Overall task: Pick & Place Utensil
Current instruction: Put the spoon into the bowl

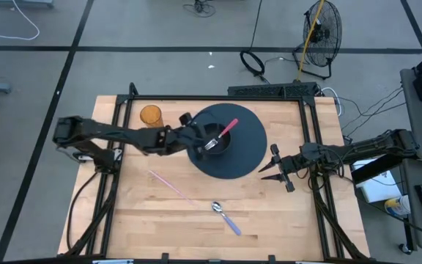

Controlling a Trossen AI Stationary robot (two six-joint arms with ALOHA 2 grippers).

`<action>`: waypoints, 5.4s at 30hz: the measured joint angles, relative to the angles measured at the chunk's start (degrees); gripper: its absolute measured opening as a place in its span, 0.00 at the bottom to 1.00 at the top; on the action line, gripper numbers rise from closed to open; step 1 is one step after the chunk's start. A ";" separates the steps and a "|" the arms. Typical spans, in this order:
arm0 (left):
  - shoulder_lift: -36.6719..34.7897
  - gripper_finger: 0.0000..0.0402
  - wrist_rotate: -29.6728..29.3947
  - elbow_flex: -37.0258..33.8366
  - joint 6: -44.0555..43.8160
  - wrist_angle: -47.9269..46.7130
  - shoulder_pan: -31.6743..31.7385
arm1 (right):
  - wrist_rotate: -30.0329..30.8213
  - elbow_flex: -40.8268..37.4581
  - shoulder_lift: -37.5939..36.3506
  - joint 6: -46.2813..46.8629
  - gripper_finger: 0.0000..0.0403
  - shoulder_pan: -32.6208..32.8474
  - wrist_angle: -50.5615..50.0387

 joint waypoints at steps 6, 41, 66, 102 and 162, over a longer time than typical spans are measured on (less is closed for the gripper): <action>-6.83 0.06 4.65 0.02 0.88 -8.34 -5.43 | 0.08 0.00 4.60 0.13 0.29 4.63 2.24; -9.26 0.06 2.21 -26.62 3.10 17.34 -36.91 | 28.49 32.11 56.89 10.18 0.41 24.59 10.07; -9.24 0.06 1.94 -27.68 5.16 21.36 -37.79 | 35.06 38.34 67.62 32.68 0.49 28.35 -1.44; -9.24 0.06 -0.70 -27.68 4.09 21.46 -37.68 | 34.63 39.11 73.80 32.04 0.47 27.22 7.56; -9.24 0.06 -0.59 -27.63 3.91 21.39 -37.42 | 16.96 47.30 64.10 23.84 0.42 20.12 -37.28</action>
